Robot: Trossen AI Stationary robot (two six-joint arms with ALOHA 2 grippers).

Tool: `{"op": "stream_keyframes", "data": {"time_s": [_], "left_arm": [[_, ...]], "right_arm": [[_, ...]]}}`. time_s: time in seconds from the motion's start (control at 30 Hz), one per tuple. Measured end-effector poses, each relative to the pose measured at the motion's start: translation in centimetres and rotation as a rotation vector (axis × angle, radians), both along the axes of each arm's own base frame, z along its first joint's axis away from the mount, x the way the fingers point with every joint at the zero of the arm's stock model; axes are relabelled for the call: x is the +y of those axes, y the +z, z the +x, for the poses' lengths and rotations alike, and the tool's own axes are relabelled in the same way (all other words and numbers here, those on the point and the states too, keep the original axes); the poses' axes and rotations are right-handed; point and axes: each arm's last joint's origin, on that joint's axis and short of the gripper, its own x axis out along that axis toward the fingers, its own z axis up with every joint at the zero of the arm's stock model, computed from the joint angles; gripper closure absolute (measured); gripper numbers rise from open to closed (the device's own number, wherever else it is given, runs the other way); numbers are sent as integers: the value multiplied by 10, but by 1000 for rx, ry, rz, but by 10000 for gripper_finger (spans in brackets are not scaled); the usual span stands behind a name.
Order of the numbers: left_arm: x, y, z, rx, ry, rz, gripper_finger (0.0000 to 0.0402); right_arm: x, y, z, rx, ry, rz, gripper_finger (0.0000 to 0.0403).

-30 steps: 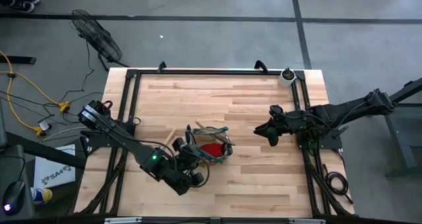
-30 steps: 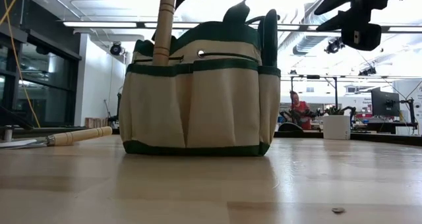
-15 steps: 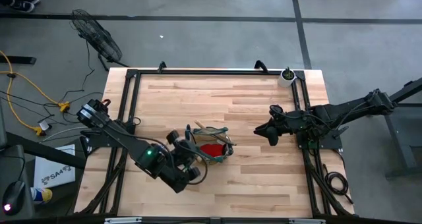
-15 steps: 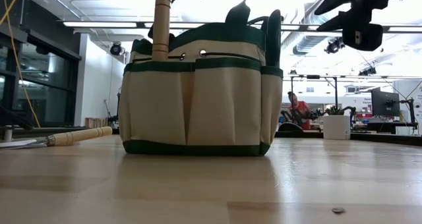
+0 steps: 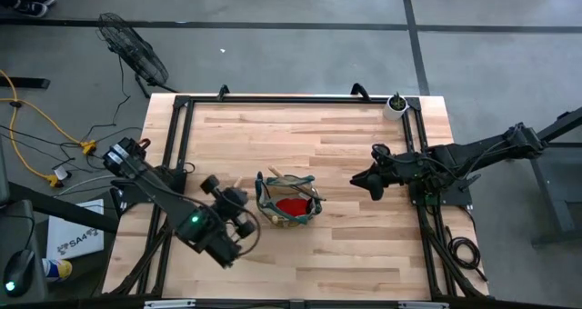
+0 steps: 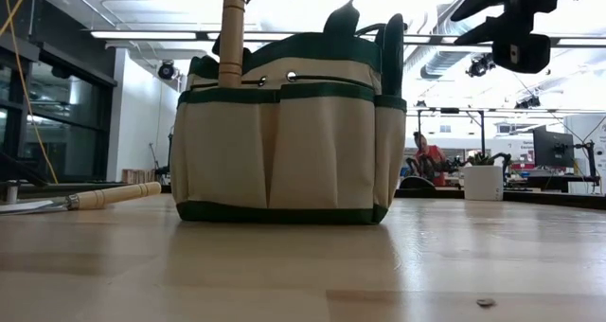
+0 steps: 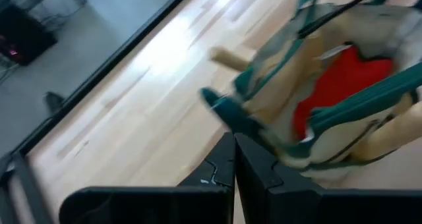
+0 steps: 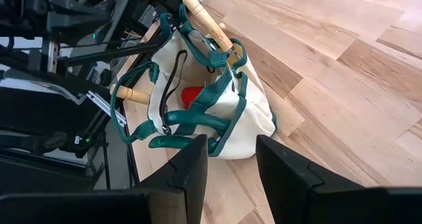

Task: Pick & Place Garden tools in Gardening bag
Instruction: Put the light brown trowel into the light brown gardening bag

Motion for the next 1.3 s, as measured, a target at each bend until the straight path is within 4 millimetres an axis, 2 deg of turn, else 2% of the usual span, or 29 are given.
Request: {"op": "stream_keyframes", "data": {"time_s": [0.23,0.43,0.73,0.9,1.07,1.3], "left_arm": [[9,1,-22,29,19,-15,401],[21,-7,-36,27,10,-29,401],[42,-33,-61,-85,-141,-142,401],[55,-45,-77,-135,-200,-275,401],[73,-57,-79,-57,-144,-475,401],[100,-69,-65,5,6,-623,401]], "right_arm": [[0,0,0,-1,-16,26,282],[-1,0,0,-4,-65,67,282],[-3,0,0,-16,-144,87,282],[-3,0,0,-21,-168,92,282],[-4,1,0,-29,-209,98,282],[-5,1,0,-40,-257,102,282]]}}
